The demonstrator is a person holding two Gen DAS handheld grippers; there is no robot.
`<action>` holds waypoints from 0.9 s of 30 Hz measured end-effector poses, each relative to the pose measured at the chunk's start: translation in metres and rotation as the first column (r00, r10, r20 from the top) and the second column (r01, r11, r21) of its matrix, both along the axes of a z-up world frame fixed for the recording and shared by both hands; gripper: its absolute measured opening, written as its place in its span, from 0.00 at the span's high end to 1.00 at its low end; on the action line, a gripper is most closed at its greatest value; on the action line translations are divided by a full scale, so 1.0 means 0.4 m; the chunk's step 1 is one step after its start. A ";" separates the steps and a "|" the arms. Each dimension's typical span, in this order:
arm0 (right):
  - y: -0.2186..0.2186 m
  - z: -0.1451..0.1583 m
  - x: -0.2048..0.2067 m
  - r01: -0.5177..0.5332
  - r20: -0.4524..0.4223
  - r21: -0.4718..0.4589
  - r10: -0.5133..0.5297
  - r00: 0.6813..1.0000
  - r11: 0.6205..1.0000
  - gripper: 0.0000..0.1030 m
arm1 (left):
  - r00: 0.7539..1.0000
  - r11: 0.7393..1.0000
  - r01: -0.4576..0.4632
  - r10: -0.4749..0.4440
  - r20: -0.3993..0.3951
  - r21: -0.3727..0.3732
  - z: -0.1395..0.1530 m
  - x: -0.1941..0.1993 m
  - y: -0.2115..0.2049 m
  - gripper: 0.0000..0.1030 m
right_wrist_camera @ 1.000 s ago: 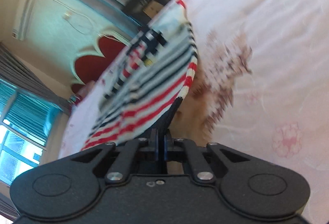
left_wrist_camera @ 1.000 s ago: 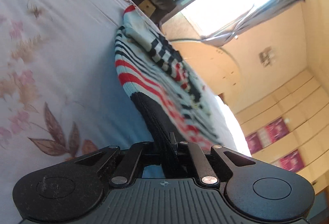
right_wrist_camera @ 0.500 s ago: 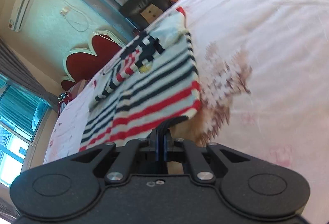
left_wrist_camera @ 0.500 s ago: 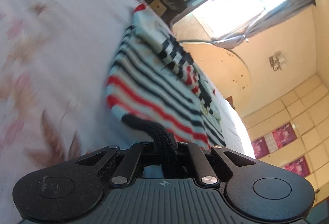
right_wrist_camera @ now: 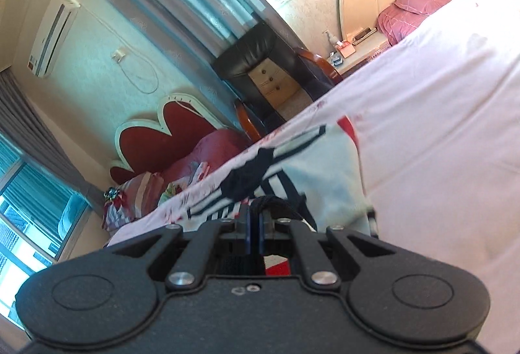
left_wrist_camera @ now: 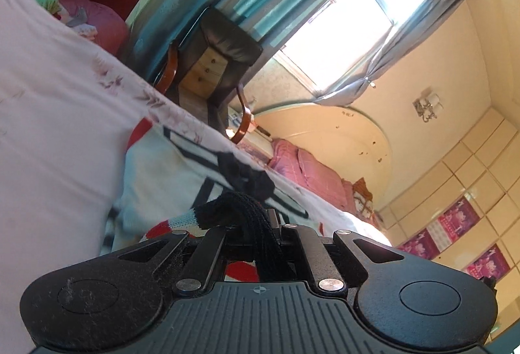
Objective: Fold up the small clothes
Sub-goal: 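Lift the hem with both grippers and fold it over toward the collar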
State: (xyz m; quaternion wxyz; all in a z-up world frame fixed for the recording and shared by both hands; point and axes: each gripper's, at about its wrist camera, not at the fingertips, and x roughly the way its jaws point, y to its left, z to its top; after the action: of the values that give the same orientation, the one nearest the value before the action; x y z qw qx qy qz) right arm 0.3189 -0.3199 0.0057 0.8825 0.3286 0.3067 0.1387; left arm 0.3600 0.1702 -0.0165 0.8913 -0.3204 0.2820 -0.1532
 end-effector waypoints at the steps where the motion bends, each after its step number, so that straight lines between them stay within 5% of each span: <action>1: -0.002 0.002 0.034 0.004 -0.004 0.003 -0.004 1.000 1.000 0.95 | 1.000 1.000 -0.002 0.002 -0.007 0.006 0.002 0.041 -0.004 0.96; 6: -0.014 -0.046 0.210 0.015 -0.054 0.020 -0.014 0.998 1.000 0.95 | 0.995 0.999 -0.027 0.032 -0.091 0.047 -0.060 0.230 -0.018 0.96; 13: -0.018 -0.209 0.430 0.008 -0.162 0.054 0.000 0.987 0.998 0.95 | 0.978 0.993 -0.051 0.071 -0.197 0.104 -0.193 0.421 -0.034 0.96; 17: -0.022 -0.297 0.515 0.011 -0.193 0.070 0.003 0.981 0.997 0.94 | 0.987 0.991 -0.042 0.061 -0.148 0.124 -0.248 0.485 -0.051 0.95; 19: -0.026 -0.325 0.534 0.007 -0.162 0.080 0.006 0.987 0.997 0.88 | 0.990 0.991 -0.036 0.052 -0.131 0.127 -0.264 0.499 -0.063 0.88; 22: -0.030 -0.340 0.532 0.007 -0.101 0.100 0.004 0.995 0.995 0.70 | 0.997 0.995 -0.036 0.042 -0.066 0.094 -0.272 0.499 -0.067 0.52; 24: -0.034 -0.330 0.519 0.034 -0.053 0.080 -0.030 0.998 0.996 0.31 | 0.999 0.992 -0.045 0.048 -0.020 0.120 -0.260 0.497 -0.078 0.32; 27: -0.036 -0.314 0.517 0.039 -0.031 0.056 -0.037 0.999 0.998 0.43 | 0.999 0.981 -0.053 0.053 0.004 0.188 -0.232 0.501 -0.087 0.30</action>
State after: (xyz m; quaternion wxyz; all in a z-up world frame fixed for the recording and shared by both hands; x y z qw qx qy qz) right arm 0.5258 -0.3342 -0.1198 0.8706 0.3613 0.3093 0.1257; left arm 0.5603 0.1353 -0.1093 0.9211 -0.2421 0.2872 -0.1020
